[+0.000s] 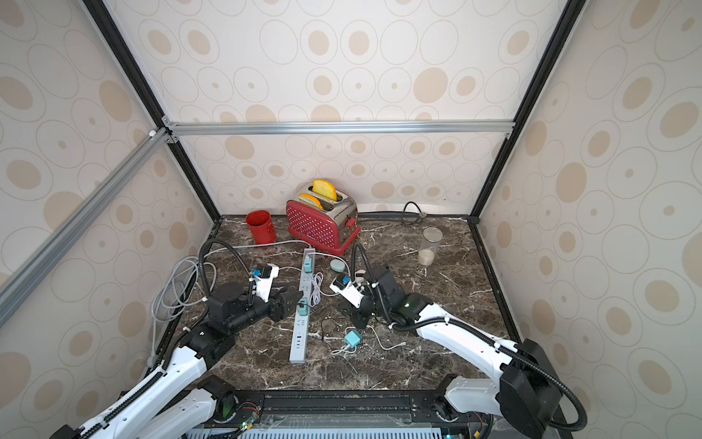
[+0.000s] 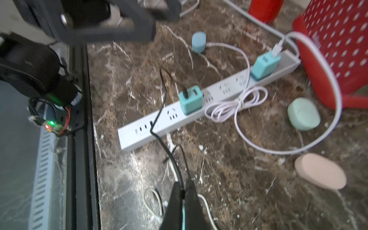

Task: Charge the bluetooth headset
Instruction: Place the bluetooth headset at the center of the board, then pick up the charging cable from the center of the board.

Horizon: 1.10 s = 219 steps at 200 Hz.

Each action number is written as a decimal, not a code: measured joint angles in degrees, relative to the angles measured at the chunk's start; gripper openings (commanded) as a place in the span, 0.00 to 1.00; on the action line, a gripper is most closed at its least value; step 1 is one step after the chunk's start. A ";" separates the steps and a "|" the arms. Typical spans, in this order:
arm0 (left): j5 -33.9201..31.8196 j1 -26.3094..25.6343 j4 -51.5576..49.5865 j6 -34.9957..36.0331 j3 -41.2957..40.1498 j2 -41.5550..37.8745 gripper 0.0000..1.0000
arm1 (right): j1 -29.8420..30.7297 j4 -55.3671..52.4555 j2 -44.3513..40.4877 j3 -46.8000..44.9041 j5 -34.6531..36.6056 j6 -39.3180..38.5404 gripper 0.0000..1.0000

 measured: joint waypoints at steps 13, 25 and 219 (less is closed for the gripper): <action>2.91 -0.04 1.66 1.88 0.00 0.00 0.60 | -0.46 -2.38 1.11 4.66 -1.42 0.20 0.00; 5.07 -0.28 2.93 3.17 -0.02 0.28 0.60 | -1.07 -4.70 2.71 8.66 -2.58 0.90 0.00; -22.64 -17.31 -11.02 -6.60 0.61 -0.11 0.65 | -4.00 -24.87 16.41 31.91 -7.72 14.27 0.00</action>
